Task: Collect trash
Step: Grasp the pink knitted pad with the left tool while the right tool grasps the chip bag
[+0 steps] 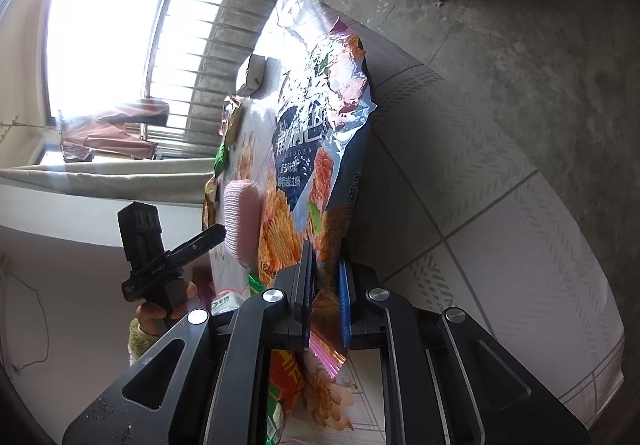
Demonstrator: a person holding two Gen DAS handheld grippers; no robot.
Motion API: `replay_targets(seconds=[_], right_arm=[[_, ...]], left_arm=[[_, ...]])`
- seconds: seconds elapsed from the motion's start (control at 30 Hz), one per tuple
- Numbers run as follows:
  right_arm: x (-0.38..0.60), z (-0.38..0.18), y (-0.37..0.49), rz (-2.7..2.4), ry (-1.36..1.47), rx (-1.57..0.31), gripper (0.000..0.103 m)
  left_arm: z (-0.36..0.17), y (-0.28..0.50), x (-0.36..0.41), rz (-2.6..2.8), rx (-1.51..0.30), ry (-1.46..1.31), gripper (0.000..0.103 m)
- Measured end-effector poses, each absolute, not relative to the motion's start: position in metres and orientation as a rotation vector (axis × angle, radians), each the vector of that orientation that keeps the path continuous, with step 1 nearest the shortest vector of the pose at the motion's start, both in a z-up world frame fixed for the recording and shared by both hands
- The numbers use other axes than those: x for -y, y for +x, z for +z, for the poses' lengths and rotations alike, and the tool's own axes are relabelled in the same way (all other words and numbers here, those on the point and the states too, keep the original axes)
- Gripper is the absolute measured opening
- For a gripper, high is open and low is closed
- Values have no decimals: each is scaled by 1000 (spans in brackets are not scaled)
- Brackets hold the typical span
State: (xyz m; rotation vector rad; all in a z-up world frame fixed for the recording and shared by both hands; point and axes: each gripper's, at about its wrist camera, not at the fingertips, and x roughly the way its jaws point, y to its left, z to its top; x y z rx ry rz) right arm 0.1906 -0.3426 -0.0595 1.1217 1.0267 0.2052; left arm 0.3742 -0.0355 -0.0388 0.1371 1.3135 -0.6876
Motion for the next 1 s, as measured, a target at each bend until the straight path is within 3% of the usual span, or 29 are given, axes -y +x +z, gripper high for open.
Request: replay_targets(seconds=[0.53, 0.67, 1.0], right_arm=[[345, -54, 179, 216, 1149, -969, 7], [349, -49, 173, 217, 1151, -939, 6], [354, -35, 155, 222, 1145, -879, 5]], left_arm=[[-46, 357, 72, -641, -1229, 376, 91], [-50, 357, 77, -611, -1226, 412, 82], [-32, 358, 62, -579, -1199, 306, 78]])
